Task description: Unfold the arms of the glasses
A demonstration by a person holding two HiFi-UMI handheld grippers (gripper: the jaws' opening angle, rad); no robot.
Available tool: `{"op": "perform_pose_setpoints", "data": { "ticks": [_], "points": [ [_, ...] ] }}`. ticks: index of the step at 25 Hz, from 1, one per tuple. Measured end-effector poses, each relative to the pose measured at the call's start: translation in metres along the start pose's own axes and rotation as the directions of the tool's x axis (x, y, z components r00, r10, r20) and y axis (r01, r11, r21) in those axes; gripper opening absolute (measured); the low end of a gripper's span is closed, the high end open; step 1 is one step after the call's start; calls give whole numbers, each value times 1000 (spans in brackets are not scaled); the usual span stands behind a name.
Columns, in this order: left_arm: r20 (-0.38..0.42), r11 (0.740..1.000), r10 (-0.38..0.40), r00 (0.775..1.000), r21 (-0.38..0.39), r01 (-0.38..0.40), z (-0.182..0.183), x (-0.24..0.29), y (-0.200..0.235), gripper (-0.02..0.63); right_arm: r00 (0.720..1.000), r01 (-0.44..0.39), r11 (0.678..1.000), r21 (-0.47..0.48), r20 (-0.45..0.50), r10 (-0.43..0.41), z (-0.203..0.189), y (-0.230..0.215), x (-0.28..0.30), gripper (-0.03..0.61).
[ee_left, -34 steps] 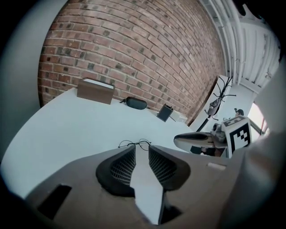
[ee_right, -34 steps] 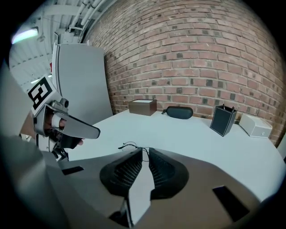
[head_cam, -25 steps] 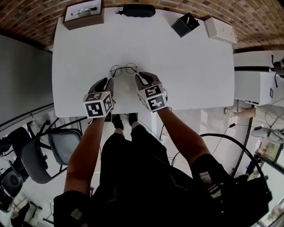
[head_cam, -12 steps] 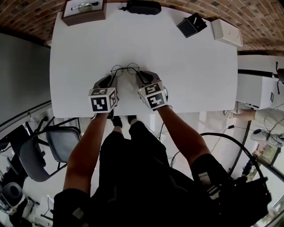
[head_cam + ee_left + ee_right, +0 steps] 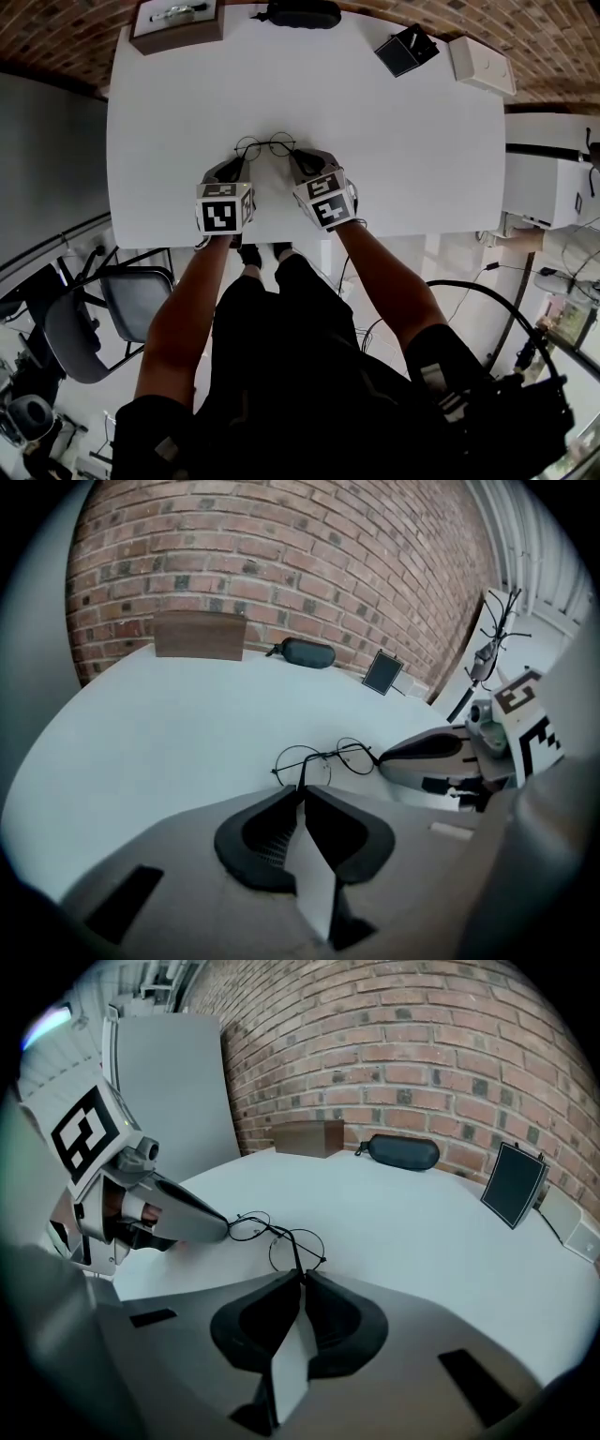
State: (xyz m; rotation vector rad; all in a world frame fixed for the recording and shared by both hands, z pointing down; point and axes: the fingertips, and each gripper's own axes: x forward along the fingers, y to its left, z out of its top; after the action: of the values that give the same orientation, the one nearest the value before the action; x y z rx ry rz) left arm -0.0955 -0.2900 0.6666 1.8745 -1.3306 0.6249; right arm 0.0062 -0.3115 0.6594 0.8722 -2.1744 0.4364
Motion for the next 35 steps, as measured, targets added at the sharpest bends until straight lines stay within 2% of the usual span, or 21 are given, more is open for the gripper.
{"op": "perform_pose_setpoints", "data": {
  "ticks": [8,14,17,23,29,35],
  "points": [
    [28,1000,5,1000,8,-5,-4,-14,-3,35,997,-25,1000,1,70,25,11,16,-17,12],
    [101,1000,-3,995,32,0,0,-30,-12,34,986,-67,997,-38,148,72,18,34,-36,12],
    [108,999,-10,994,48,5,-6,-37,-18,32,982,-76,995,-60,167,85,18,45,-44,12],
    [95,997,-42,995,65,36,-24,-44,-34,29,986,-90,991,-95,134,102,1,64,-50,12],
    [44,987,-107,993,122,100,-37,-39,-54,29,988,-109,987,-121,96,121,-14,77,-48,12],
    [49,987,-140,989,86,135,-41,-31,-64,31,993,-99,986,-130,56,107,-26,69,-39,12]
  ]
}}
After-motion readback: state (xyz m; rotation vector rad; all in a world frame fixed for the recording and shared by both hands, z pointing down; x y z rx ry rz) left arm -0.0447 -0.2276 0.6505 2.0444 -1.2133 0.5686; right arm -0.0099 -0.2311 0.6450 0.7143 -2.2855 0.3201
